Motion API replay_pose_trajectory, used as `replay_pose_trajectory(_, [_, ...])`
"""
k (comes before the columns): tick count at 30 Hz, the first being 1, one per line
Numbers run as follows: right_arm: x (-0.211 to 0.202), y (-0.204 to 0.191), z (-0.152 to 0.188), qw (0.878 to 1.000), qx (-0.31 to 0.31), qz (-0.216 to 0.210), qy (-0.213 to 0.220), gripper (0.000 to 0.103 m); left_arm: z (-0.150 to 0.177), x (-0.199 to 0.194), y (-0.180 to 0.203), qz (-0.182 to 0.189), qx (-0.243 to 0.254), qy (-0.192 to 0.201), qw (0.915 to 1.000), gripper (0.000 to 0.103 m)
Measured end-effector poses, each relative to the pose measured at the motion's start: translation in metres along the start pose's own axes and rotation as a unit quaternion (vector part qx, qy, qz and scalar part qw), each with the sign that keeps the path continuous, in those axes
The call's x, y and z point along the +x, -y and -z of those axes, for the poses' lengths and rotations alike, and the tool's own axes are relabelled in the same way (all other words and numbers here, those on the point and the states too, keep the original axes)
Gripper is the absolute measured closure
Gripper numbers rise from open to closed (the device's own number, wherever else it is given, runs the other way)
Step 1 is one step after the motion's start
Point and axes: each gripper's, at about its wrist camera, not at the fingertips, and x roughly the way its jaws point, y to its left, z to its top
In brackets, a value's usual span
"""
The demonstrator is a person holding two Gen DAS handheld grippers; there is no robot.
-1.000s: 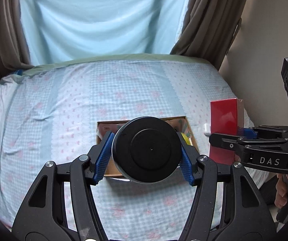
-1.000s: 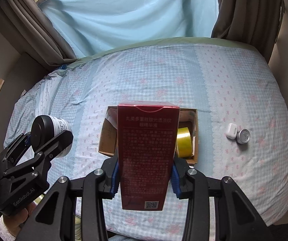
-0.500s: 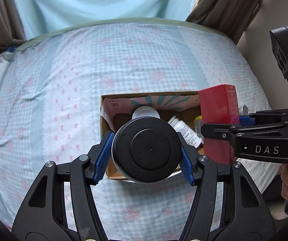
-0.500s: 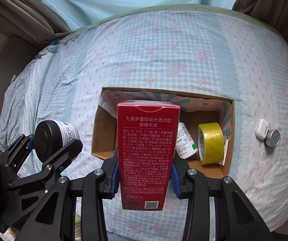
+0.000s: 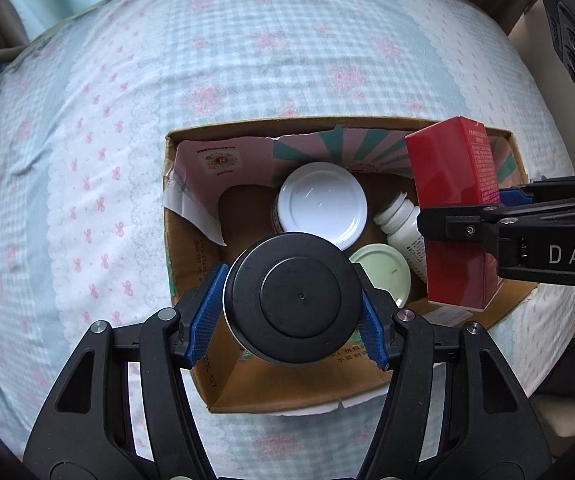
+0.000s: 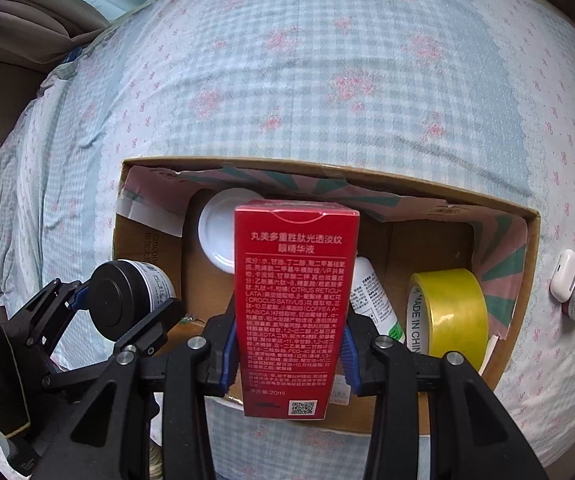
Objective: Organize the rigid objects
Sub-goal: 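Carry the black tin and red box into the cardboard box and release both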
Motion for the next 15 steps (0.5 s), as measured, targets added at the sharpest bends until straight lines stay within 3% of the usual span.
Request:
replay_pose_trajectory(4, [0.007,0.000,-0.007,1.000,-0.009,0.001,-0.014,0.065,-0.005,0.001,0.007,-0.002,0.009,0.002,1.0000,0.046])
replay_pose_trajectory(5, [0.008,-0.001,-0.008,1.000,-0.015,0.004,-0.014,0.065,-0.005,-0.002,0.011,-0.003,0.015,0.007,0.9999,0.036])
replay_pose_trajectory(6, [0.008,-0.002,-0.009,1.000,-0.020,0.009,-0.009,0.064,-0.005,-0.005,0.015,-0.002,0.023,0.014,0.9996,0.003])
replay_pose_trajectory(7, [0.007,-0.002,-0.010,1.000,-0.019,0.015,-0.003,0.055,-0.004,-0.009,0.019,0.000,0.032,0.024,0.9992,0.002])
replay_pose_trajectory(8, [0.007,-0.001,-0.011,1.000,-0.014,0.022,-0.004,0.029,-0.002,-0.009,0.024,0.002,0.042,0.023,0.9988,0.000])
replay_pose_trajectory(9, [0.008,0.000,-0.011,1.000,-0.011,0.025,-0.012,0.009,0.000,-0.007,0.029,0.005,0.050,0.018,0.9986,0.000])
replay_pose_trajectory(10, [0.006,0.001,-0.011,1.000,-0.010,0.022,-0.009,0.000,0.001,-0.005,0.033,0.003,0.055,0.014,0.9984,0.000])
replay_pose_trajectory(15, [0.000,0.005,-0.008,1.000,-0.004,0.024,-0.005,0.000,0.007,-0.002,0.041,0.011,0.051,0.007,0.9986,0.000])
